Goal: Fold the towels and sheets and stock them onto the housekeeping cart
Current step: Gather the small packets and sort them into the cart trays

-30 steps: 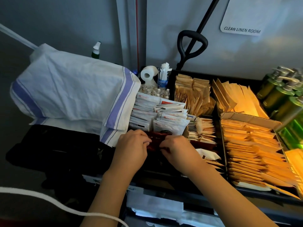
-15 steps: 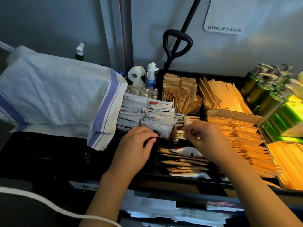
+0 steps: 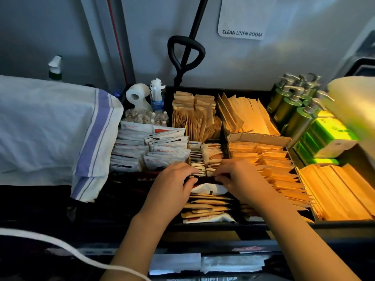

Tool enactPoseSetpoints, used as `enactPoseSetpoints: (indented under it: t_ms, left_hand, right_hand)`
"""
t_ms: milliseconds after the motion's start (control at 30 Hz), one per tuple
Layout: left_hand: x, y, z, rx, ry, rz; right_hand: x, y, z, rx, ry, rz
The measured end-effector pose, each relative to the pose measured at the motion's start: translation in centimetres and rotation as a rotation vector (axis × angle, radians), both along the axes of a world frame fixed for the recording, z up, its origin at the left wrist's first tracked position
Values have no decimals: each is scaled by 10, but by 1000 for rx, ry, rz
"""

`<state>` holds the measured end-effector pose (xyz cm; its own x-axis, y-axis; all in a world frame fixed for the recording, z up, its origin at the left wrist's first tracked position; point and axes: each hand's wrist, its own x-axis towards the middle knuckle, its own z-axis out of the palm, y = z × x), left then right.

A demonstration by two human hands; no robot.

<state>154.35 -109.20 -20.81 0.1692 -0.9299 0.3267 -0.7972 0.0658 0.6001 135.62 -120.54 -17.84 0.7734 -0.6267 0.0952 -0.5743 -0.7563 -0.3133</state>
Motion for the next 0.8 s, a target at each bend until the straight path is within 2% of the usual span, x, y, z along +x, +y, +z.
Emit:
enactPoseSetpoints:
  t_ms: [200, 400, 633, 800]
  left_hand:
    - [6, 0, 3, -53, 79, 31]
    - [28, 15, 14, -224, 164, 142]
    - [64, 44, 26, -329, 166, 161]
    - [86, 69, 15, -246, 280, 268]
  right_hand:
    - [-1, 4, 18, -14, -198, -35]
    - [21, 17, 35, 53, -383, 76]
    - [64, 35, 21, 132, -379, 145]
    - [85, 48, 5, 201, -458, 68]
